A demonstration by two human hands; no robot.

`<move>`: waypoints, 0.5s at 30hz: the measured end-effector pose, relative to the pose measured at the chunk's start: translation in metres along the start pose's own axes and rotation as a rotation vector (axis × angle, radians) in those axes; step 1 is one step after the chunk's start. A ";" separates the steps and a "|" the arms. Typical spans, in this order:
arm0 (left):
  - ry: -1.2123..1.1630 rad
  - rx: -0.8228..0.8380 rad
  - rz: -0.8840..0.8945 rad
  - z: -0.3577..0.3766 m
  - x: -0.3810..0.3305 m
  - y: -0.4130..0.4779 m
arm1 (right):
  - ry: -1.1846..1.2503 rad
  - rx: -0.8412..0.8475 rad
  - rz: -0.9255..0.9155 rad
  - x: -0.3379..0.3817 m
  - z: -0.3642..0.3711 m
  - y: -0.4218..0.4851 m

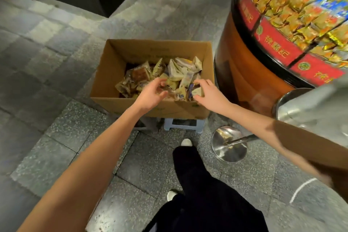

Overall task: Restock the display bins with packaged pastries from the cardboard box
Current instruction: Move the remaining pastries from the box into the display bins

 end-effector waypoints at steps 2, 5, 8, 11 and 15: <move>-0.016 0.020 -0.014 0.002 0.004 0.029 | 0.008 0.008 0.043 -0.014 -0.001 0.027; -0.025 0.050 -0.049 0.004 0.011 0.078 | -0.013 0.010 0.075 -0.033 -0.006 0.071; -0.017 0.103 -0.087 0.008 0.015 0.122 | -0.031 0.040 0.071 -0.049 -0.012 0.111; -0.003 0.151 -0.098 0.012 0.019 0.162 | -0.053 0.056 0.063 -0.067 -0.022 0.151; 0.006 0.192 -0.144 0.017 0.035 0.203 | -0.060 0.050 0.074 -0.086 -0.025 0.200</move>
Point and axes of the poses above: each hand's wrist, its own y-axis towards the middle knuckle, its own z-axis out of the palm, x = y × z, the point moved 6 cm from there along y, towards the middle knuckle, and after that the axes turned 6 degrees about -y, right-handed, at the moved point
